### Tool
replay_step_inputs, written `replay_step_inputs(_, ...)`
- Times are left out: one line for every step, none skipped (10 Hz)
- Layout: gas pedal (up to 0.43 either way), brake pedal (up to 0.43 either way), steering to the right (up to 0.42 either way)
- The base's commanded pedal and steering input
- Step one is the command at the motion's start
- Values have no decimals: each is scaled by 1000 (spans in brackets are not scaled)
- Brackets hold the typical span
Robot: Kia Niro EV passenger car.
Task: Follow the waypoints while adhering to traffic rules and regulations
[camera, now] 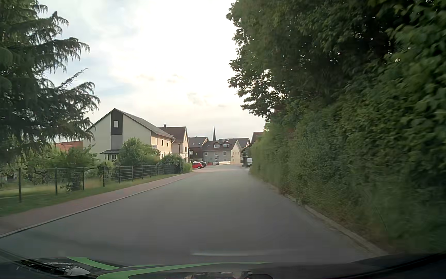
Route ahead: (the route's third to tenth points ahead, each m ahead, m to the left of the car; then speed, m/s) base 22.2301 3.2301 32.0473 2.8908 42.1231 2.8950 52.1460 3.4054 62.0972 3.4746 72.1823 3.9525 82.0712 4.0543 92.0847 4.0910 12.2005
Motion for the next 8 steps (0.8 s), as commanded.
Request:
replay_step_inputs(87,0,-7)
replay_step_inputs(87,0,-6)
replay_step_inputs(87,0,-6)
replay_step_inputs(87,0,-6)
replay_step_inputs(87,0,-6)
replay_step_inputs(87,0,-6)
replay_step_inputs(87,0,-6)
replay_step_inputs(87,0,-6)
